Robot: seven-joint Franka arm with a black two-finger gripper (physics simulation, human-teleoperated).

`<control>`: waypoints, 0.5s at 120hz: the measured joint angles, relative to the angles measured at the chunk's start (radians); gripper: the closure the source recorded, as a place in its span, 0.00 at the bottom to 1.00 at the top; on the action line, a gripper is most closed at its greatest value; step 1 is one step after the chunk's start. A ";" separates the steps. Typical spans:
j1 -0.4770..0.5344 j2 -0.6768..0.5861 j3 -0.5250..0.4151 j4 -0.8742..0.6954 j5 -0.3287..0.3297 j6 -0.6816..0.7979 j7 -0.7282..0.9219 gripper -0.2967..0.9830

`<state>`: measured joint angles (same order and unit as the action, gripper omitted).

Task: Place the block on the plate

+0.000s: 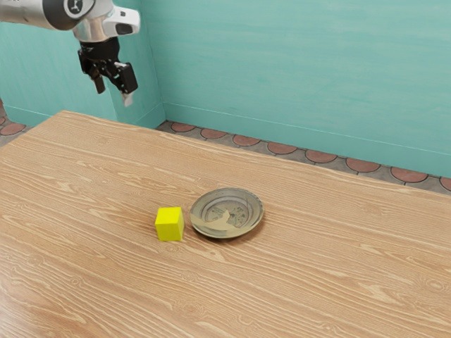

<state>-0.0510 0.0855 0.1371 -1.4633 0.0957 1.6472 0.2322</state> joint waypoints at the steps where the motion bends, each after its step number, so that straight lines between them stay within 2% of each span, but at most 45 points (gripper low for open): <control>1: 0.001 0.000 0.000 0.000 -0.002 -0.002 0.001 0.23; 18: -0.008 0.006 -0.005 -0.042 -0.017 0.010 0.042 0.23; 38: -0.070 -0.022 -0.079 -0.343 -0.009 0.173 0.176 0.23; 60: -0.067 -0.025 -0.086 -0.439 -0.004 0.297 0.361 0.23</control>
<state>-0.1178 0.0605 0.0506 -1.9019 0.0915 1.9446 0.5935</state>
